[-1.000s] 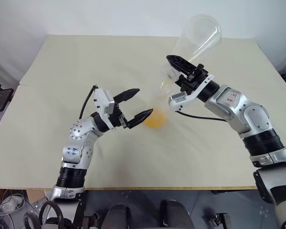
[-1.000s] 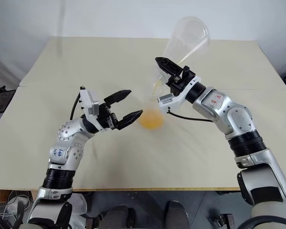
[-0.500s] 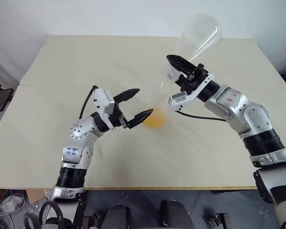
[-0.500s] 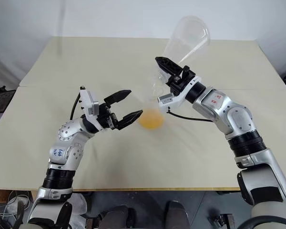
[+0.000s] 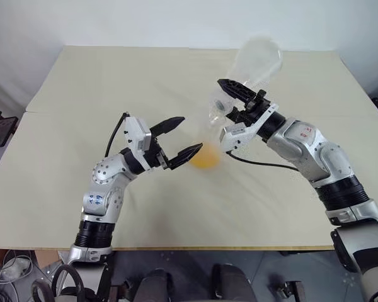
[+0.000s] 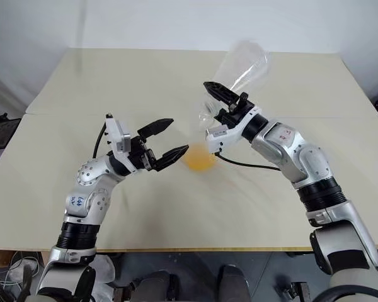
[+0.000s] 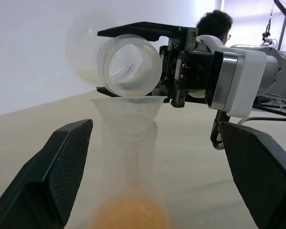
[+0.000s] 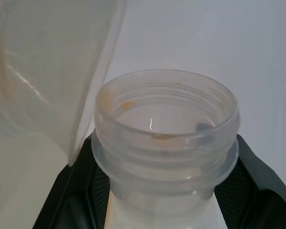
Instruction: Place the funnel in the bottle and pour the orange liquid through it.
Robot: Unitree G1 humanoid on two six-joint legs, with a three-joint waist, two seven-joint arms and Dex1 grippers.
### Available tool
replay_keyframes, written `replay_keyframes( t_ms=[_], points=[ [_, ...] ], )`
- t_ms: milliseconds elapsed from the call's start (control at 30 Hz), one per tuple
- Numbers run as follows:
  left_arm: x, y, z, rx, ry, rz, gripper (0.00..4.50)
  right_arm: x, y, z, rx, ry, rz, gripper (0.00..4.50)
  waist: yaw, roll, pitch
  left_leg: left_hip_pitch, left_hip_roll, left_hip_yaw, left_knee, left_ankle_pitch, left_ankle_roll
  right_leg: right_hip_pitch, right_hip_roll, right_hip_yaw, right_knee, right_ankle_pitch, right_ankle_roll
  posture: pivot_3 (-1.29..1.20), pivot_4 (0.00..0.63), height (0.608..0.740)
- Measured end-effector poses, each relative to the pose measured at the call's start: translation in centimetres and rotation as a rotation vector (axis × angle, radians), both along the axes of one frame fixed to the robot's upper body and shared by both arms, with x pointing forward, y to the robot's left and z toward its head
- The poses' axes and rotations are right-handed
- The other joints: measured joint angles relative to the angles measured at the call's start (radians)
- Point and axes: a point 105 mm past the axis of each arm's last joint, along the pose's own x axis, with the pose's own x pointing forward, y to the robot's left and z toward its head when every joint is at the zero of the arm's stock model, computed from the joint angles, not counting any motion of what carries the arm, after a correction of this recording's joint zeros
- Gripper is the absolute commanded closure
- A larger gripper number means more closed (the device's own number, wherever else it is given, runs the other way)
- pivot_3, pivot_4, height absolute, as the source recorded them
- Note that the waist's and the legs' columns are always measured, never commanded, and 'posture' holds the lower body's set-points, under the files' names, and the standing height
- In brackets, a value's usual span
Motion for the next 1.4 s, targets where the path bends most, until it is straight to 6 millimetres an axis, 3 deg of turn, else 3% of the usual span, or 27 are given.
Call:
replay_keyframes(
  t_ms=[233,400,567,833,967,1167,1300,1400],
  points=[
    [0.0,0.1,0.0,-0.001,-0.001,0.001,0.00,-0.3,-0.5,0.7,0.079,0.053,0.005,2.05,0.003,0.000,0.000,0.000,0.000,0.000,0.000,0.000,0.000,0.000,0.000,0.000,0.000,0.000,0.000,0.00,0.150,0.740],
    [-0.1,0.1,0.0,0.001,-0.002,-0.005,0.00,-0.7,-1.1,2.5,0.164,0.059,0.002,2.05,0.003,0.000,0.000,0.000,0.000,0.000,0.000,0.000,0.000,0.000,0.000,0.000,0.000,0.000,0.000,0.00,0.150,0.740],
    [-0.1,0.1,0.0,0.002,-0.003,-0.006,0.00,-0.3,-3.7,3.6,0.350,0.146,-0.046,2.05,0.006,0.000,0.000,0.000,0.000,-0.001,0.000,0.000,0.000,0.000,0.000,0.000,0.000,0.000,0.000,0.00,0.150,0.740],
    [-0.1,0.2,0.0,0.007,0.002,-0.012,0.00,0.0,-11.7,3.4,0.906,0.528,-0.087,2.05,0.009,0.000,0.000,0.000,0.000,0.000,0.000,0.000,0.000,0.001,0.000,-0.001,0.000,0.000,0.000,0.00,0.150,0.740],
    [-0.1,0.5,-0.2,0.026,0.012,-0.020,0.00,-0.8,-19.8,1.3,1.303,0.670,-0.180,2.05,0.023,0.000,0.000,0.000,-0.001,0.002,0.000,0.000,0.000,0.002,0.000,-0.001,0.000,0.000,0.000,0.00,0.150,0.740],
    [-0.2,0.1,-0.5,0.035,0.034,-0.041,0.00,-2.7,-27.2,-1.6,1.710,0.683,-0.233,2.05,0.031,0.000,0.000,0.000,0.000,0.009,-0.001,0.000,0.000,0.001,0.000,0.000,-0.001,0.000,0.000,0.00,0.150,0.740],
    [-0.2,0.1,-0.5,0.036,0.037,-0.043,0.00,-3.7,-28.2,-4.8,1.753,0.759,-0.291,2.05,0.030,0.000,0.000,0.001,0.000,0.011,-0.001,0.000,0.000,0.001,0.000,0.001,-0.001,0.000,0.000,0.00,0.150,0.740],
    [-0.3,0.1,-0.5,0.039,0.036,-0.048,0.00,-3.9,-28.1,-5.2,1.744,0.775,-0.280,2.05,0.029,0.001,0.000,0.002,0.000,0.012,0.000,0.000,0.000,0.001,0.001,0.002,-0.001,0.000,0.000,0.00,0.150,0.740]
  ],
)
